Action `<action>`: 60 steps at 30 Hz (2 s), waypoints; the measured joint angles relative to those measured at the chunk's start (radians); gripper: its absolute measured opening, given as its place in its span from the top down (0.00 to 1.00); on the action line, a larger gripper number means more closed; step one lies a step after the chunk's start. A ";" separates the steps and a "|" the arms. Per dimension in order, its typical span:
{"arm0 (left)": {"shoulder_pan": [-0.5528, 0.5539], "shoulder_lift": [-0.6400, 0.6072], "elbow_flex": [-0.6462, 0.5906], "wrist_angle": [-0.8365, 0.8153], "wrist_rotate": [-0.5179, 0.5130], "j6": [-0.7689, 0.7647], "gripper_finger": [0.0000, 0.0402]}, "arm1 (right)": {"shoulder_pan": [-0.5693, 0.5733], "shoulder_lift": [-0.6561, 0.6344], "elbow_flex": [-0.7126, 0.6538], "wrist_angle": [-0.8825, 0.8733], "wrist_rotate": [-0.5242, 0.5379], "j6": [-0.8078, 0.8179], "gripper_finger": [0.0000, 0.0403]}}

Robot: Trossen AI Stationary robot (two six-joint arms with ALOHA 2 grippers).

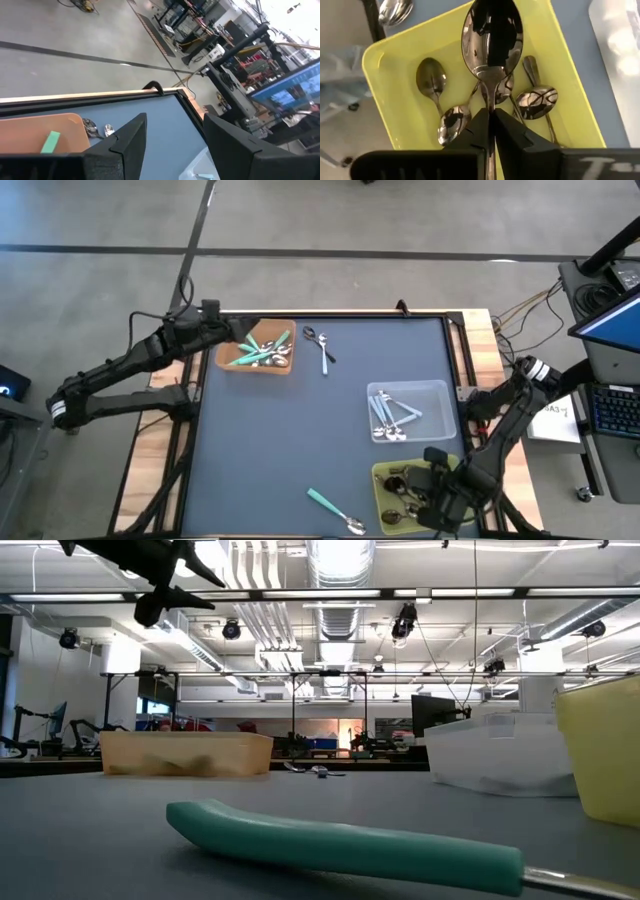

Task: Sort silverware by color (type)
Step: Put the black spoon into the yellow bin, then put the white spoon into the transparent bin

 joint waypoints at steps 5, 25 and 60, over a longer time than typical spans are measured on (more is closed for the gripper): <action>-0.006 0.008 0.000 -0.004 -0.001 -0.007 0.56 | -0.011 0.000 -0.003 -0.014 -0.015 0.056 0.87; -0.056 0.232 0.000 -0.011 0.178 0.084 0.56 | -0.397 -0.002 -0.003 -0.155 -0.062 -0.153 0.72; 0.087 0.328 0.000 -0.038 0.272 0.489 0.56 | -1.152 0.184 0.034 0.685 -0.038 -0.261 0.71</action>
